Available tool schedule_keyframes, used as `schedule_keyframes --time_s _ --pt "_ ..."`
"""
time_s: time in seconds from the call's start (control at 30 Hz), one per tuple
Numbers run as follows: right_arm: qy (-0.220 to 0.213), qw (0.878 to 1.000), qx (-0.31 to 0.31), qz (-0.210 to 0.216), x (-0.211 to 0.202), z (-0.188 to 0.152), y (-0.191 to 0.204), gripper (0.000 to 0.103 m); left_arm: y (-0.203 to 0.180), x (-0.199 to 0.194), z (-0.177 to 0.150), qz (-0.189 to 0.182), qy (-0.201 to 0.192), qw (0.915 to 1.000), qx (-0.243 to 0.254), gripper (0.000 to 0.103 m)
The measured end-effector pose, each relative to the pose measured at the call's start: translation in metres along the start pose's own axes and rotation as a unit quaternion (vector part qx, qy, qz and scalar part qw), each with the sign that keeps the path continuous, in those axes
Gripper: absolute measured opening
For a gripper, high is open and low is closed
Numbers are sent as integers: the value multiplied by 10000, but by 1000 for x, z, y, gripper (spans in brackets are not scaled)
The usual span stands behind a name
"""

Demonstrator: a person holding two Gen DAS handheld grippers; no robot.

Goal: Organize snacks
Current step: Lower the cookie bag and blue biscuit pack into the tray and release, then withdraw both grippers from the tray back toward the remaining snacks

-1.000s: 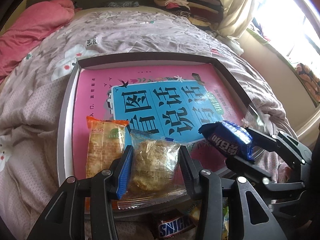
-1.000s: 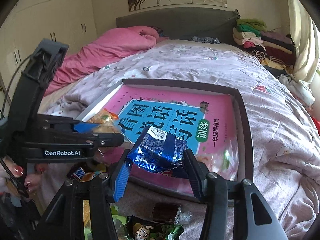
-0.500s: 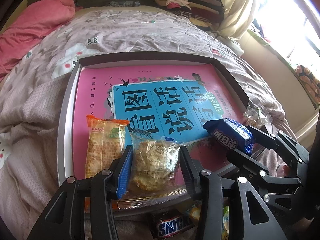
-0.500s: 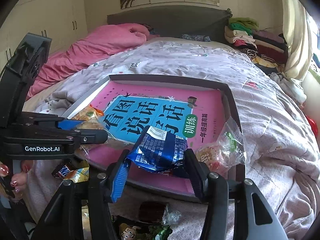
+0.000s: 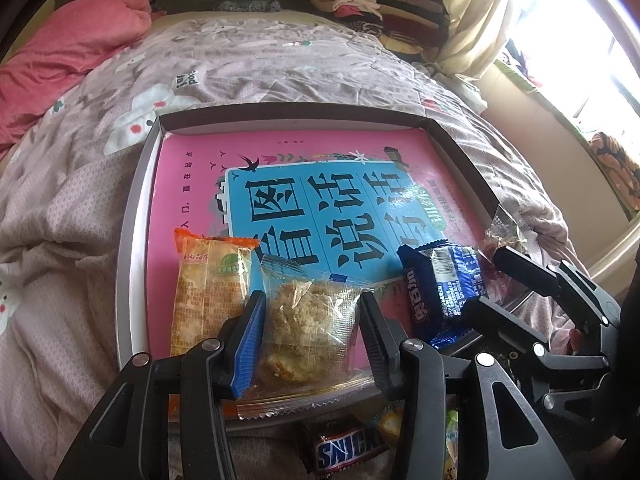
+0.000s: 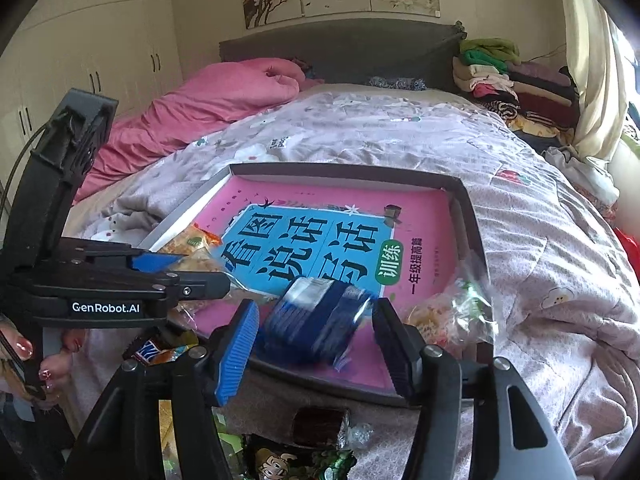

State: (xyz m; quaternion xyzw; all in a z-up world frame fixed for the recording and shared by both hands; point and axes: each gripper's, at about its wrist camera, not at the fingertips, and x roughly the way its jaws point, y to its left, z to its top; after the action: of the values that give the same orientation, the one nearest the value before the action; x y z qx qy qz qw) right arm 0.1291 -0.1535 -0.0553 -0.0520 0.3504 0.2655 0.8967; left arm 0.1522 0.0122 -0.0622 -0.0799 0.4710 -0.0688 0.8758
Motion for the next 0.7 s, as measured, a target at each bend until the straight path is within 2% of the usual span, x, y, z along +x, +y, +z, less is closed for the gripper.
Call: schedule_keyframes --time_s 0.27,0.37,0.57,0.7 --pt "-156 9997 209 -1 -9 3 -10 59 2 -4 -1 -42 -29 10000 -52 50" --pt "-219 9994 271 -11 -12 4 -13 59 1 -7 0 -86 -56 9999 -60 56" --pt "-255 9989 383 -8 -15 5 -19 60 -1 -15 0 -95 -97 9999 -16 58" --pt "-308 9986 430 -3 -19 5 -21 61 0 -23 1 -131 -150 9998 -63 64"
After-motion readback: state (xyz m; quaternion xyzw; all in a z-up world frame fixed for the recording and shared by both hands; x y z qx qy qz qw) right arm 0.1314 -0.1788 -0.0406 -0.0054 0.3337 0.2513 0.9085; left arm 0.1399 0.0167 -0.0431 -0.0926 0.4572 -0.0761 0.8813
